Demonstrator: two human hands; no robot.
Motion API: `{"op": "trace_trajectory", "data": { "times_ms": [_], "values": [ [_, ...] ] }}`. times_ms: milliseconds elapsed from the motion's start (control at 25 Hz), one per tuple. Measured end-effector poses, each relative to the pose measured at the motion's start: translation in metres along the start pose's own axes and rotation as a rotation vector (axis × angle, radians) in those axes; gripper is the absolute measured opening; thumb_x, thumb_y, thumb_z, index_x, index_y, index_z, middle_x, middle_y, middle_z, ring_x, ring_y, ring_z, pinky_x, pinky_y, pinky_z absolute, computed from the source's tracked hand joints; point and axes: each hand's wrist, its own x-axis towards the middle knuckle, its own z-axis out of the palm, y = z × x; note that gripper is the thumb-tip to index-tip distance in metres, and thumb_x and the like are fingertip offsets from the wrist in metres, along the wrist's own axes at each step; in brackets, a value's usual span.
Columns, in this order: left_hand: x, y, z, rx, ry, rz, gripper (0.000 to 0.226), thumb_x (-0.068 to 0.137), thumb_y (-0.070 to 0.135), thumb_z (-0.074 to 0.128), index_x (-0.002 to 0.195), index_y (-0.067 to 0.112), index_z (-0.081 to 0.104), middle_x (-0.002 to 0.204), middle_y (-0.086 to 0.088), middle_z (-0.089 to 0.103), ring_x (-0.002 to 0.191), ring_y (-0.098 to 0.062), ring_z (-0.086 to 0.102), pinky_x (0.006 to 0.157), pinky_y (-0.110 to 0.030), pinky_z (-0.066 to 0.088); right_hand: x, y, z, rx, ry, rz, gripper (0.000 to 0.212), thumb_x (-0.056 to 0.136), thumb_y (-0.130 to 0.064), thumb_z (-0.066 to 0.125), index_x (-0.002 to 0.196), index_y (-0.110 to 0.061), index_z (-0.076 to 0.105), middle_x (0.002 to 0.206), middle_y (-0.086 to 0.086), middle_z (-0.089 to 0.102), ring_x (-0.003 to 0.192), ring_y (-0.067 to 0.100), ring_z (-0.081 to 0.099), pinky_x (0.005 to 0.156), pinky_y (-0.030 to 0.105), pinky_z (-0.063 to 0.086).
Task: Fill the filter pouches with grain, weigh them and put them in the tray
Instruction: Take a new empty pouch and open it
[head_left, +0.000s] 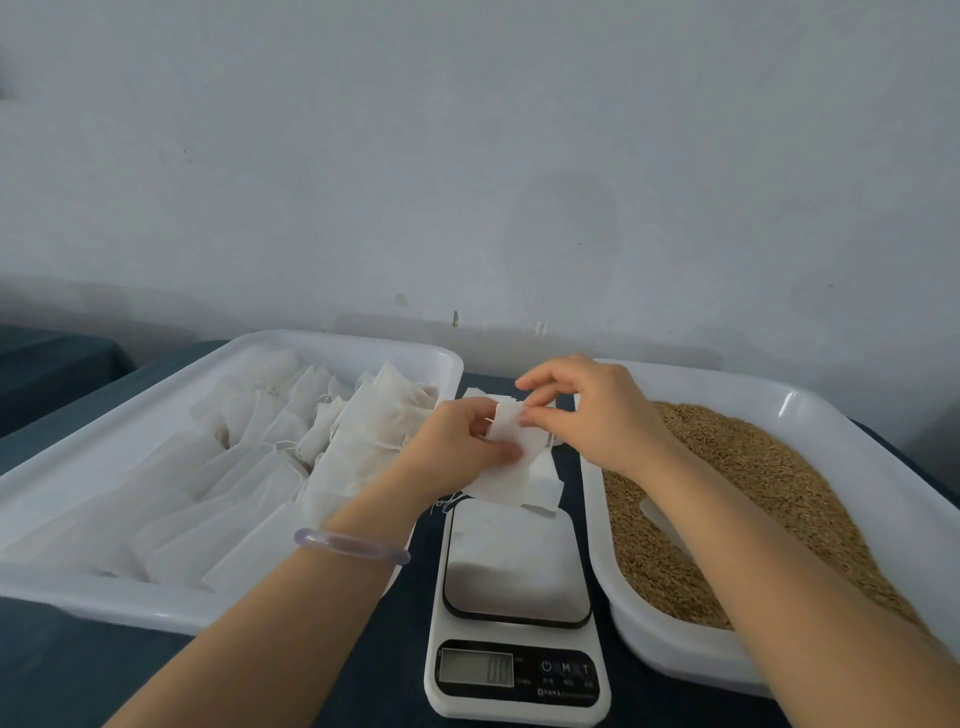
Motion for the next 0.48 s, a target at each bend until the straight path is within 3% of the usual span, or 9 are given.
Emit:
{"op": "trace_trajectory", "data": {
  "times_ms": [80,200,320,480],
  "values": [
    [0.001,0.000,0.000,-0.014,-0.020,-0.035,0.021,0.080,0.013,0.072,0.098,0.006,0.065,0.077,0.000,0.059,0.067,-0.011,0.051,0.061,-0.019,0.039,-0.003,0.003,-0.002,-0.017,0.024,-0.006,0.013,0.078,-0.018,0.074,0.083,-0.030,0.069,0.081,-0.017,0.065,0.091,-0.013,0.053,0.075,0.000,0.033],
    [-0.001,0.003,-0.001,-0.033,-0.068,-0.027,0.016,0.080,0.013,0.073,0.090,0.023,0.065,0.066,0.010,0.064,0.054,0.001,0.055,0.052,-0.009,0.041,-0.008,0.004,-0.003,-0.059,-0.029,0.034,0.017,0.076,-0.029,0.076,0.074,-0.040,0.063,0.087,-0.024,0.057,0.093,-0.008,0.050,0.074,0.009,0.035],
    [-0.003,0.003,0.000,-0.047,-0.126,-0.023,0.016,0.081,0.011,0.072,0.091,0.021,0.066,0.075,0.003,0.067,0.064,-0.008,0.058,0.062,-0.018,0.044,-0.011,0.007,-0.002,-0.089,-0.061,0.062,0.023,0.072,-0.033,0.079,0.069,-0.041,0.057,0.092,-0.019,0.054,0.091,-0.004,0.048,0.076,0.013,0.036],
    [-0.004,0.003,0.001,-0.034,-0.149,-0.062,0.020,0.078,0.013,0.075,0.094,0.018,0.064,0.080,-0.003,0.067,0.070,-0.016,0.059,0.065,-0.027,0.046,-0.015,0.007,-0.003,-0.142,-0.032,-0.060,0.018,0.071,-0.027,0.081,0.064,-0.029,0.064,0.092,-0.016,0.052,0.094,0.001,0.040,0.078,0.000,0.027]
  ]
}}
